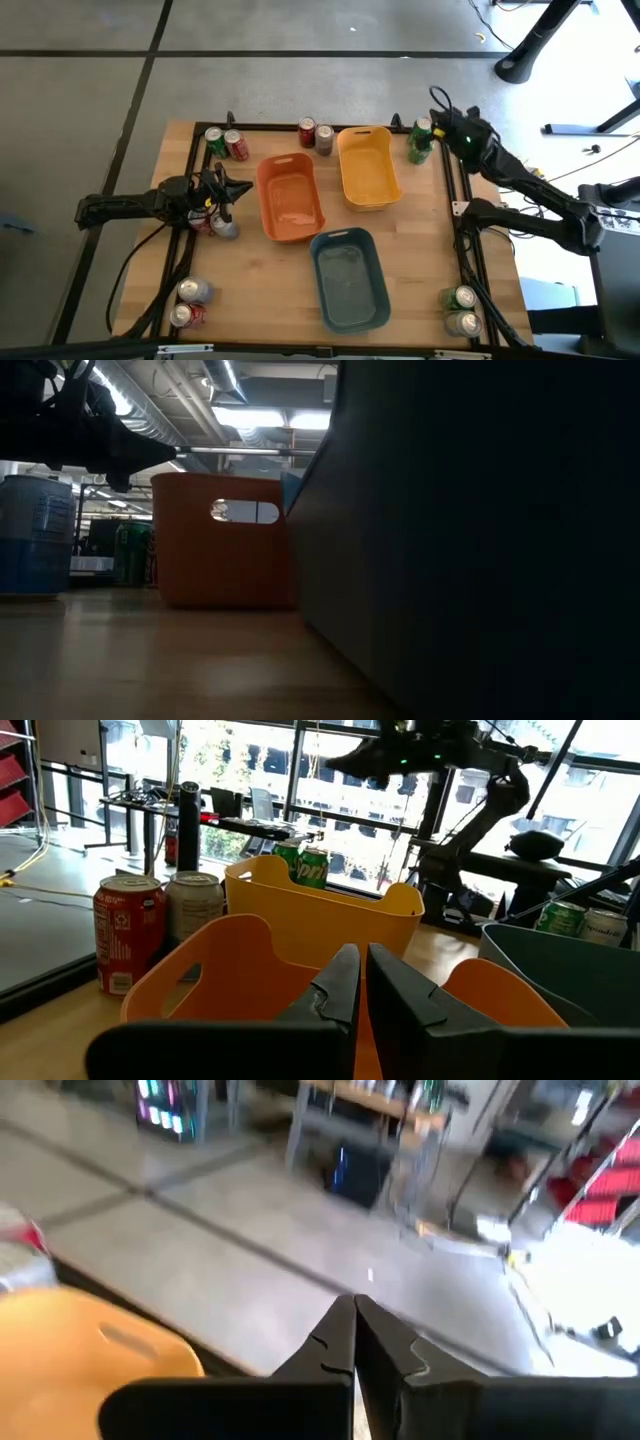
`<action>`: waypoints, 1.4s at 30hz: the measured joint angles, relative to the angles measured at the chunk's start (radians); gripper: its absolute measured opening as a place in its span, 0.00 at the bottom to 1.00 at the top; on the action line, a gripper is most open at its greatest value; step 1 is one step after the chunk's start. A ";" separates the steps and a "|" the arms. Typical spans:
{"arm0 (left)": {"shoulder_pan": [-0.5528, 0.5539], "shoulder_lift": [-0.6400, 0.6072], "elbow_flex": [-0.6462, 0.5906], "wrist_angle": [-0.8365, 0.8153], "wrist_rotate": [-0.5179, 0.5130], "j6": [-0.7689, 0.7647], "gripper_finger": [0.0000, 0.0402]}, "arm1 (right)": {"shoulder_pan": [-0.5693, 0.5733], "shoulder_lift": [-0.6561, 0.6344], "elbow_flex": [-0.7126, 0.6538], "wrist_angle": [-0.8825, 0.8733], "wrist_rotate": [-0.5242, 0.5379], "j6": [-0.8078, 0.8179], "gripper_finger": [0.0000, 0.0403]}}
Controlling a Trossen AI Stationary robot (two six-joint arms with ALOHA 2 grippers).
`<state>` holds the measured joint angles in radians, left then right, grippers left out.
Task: Sort soda cans
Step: Put the green soda can into the yellow bin
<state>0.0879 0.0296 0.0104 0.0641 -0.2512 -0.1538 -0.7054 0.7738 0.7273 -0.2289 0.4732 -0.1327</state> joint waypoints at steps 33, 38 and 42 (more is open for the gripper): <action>0.000 0.000 0.000 0.001 -0.003 -0.056 0.04 | -0.231 0.635 0.515 -0.821 -0.171 0.241 0.82; 0.000 0.000 0.000 0.001 -0.003 -0.056 0.04 | -0.231 0.678 0.516 -0.854 -0.170 0.252 0.96; 0.000 0.000 0.000 0.000 -0.003 -0.056 0.04 | -0.231 0.684 0.516 -0.839 -0.171 0.252 0.98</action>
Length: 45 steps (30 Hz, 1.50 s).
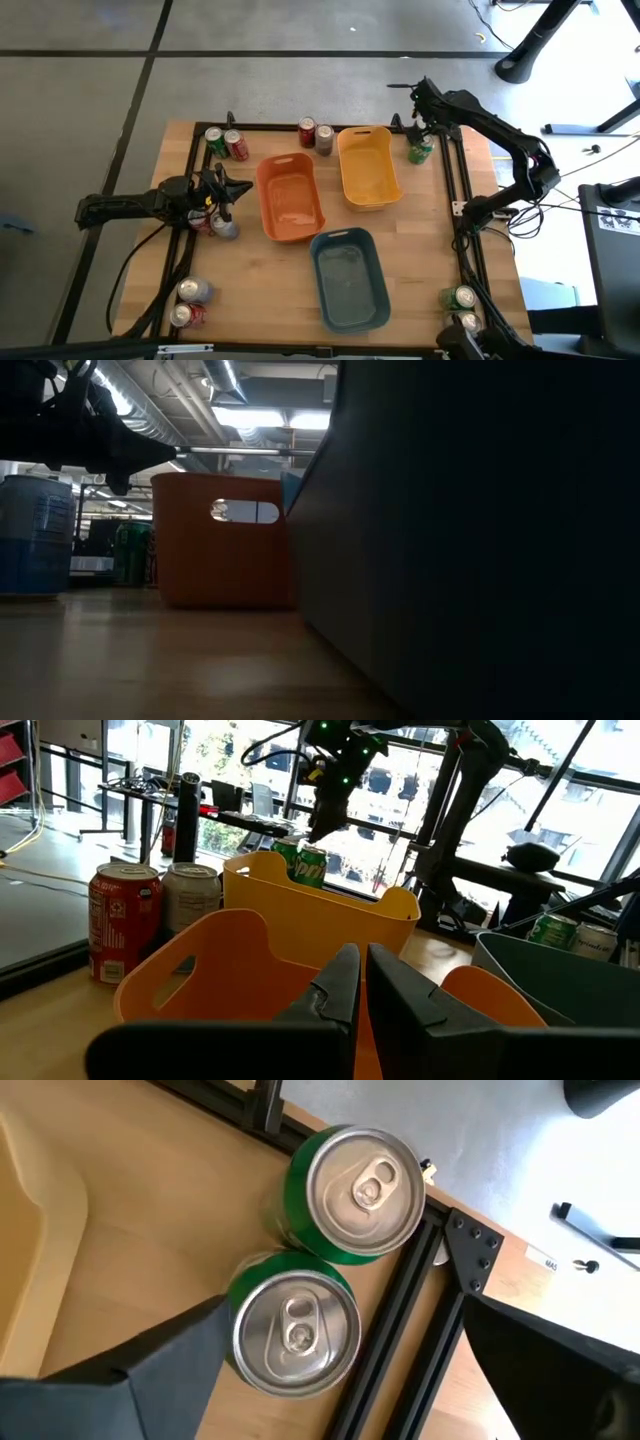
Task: Sort soda cans
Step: Put the green soda can into the yellow bin
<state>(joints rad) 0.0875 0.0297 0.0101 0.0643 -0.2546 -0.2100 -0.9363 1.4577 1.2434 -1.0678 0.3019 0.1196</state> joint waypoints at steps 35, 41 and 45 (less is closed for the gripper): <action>0.000 0.000 0.000 -0.004 0.000 0.000 0.04 | 0.000 0.001 -0.135 0.104 -0.059 0.144 0.96; 0.000 0.000 0.000 -0.004 0.000 0.000 0.04 | 0.000 0.001 -0.182 0.169 -0.078 0.145 0.96; 0.000 0.000 0.000 -0.004 0.000 0.000 0.04 | 0.000 0.001 -0.200 0.185 -0.093 0.145 0.96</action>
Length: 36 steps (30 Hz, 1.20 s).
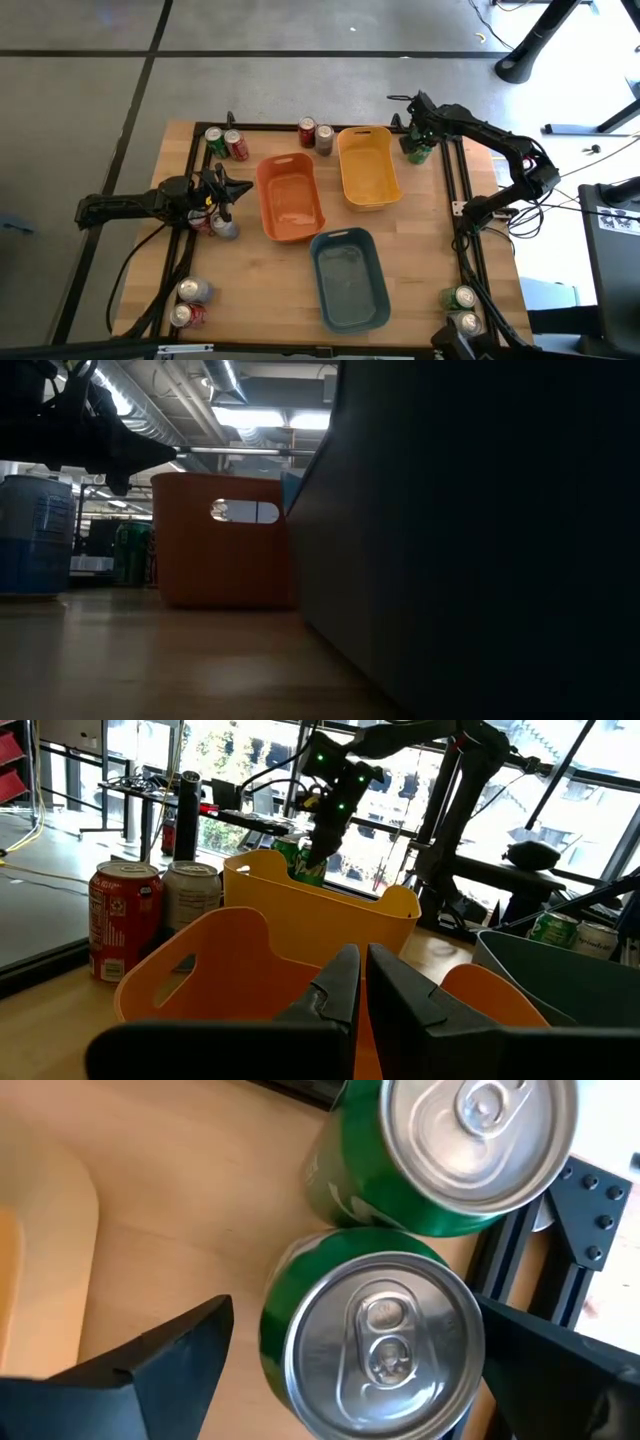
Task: Sort soda cans
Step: Put the green soda can into the yellow bin
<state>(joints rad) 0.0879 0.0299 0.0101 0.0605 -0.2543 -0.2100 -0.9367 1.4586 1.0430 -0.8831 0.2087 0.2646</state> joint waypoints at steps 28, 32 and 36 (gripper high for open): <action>0.000 0.000 0.000 -0.001 0.000 0.002 0.04 | 0.002 -0.063 0.059 -0.036 -0.002 -0.049 0.73; 0.000 0.000 0.000 -0.001 0.000 0.002 0.04 | 0.002 -0.099 0.111 -0.073 -0.003 -0.055 0.73; 0.000 0.000 0.000 -0.002 0.000 0.001 0.04 | 0.012 -0.115 0.163 -0.111 -0.014 -0.060 0.74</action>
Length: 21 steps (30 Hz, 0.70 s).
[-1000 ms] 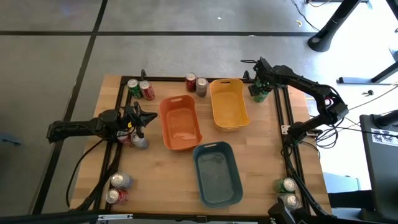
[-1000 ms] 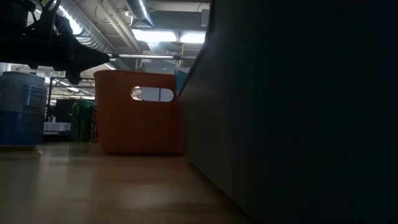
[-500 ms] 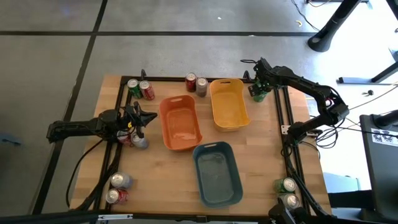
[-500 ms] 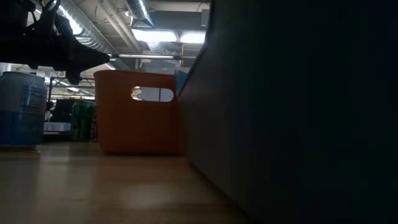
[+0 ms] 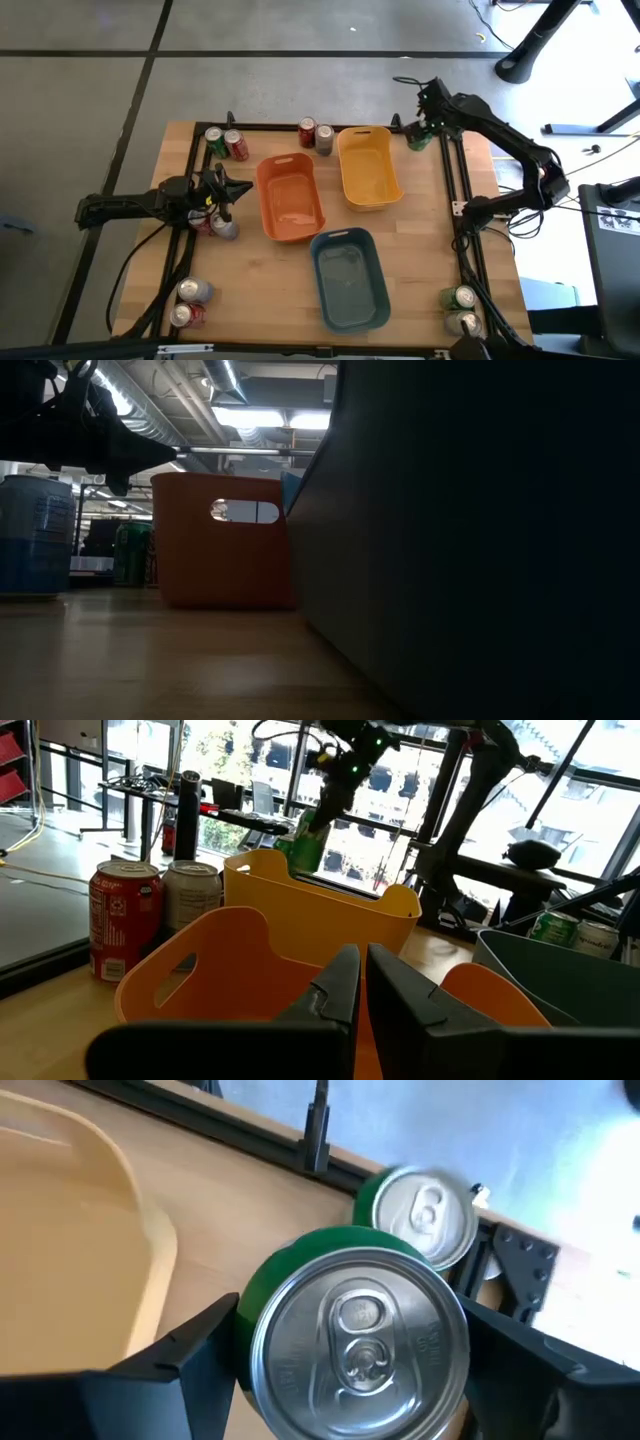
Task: Sort soda cans
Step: Put the green soda can into the yellow bin
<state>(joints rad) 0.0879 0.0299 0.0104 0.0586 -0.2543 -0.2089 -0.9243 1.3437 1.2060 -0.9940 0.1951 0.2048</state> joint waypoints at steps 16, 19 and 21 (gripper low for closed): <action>0.000 0.000 0.000 0.000 0.000 0.006 0.04 | 0.297 0.003 0.123 0.071 0.003 -0.002 0.73; 0.000 0.000 0.000 0.000 0.000 0.006 0.04 | 0.350 0.026 0.123 0.112 0.003 -0.002 0.73; 0.000 0.000 0.000 0.000 0.000 0.005 0.04 | 0.373 0.053 0.123 0.136 0.004 -0.004 0.74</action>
<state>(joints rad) 0.0879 0.0299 0.0102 0.0586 -0.2543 -0.2035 -0.5510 1.3969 1.3293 -0.8585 0.1993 0.2004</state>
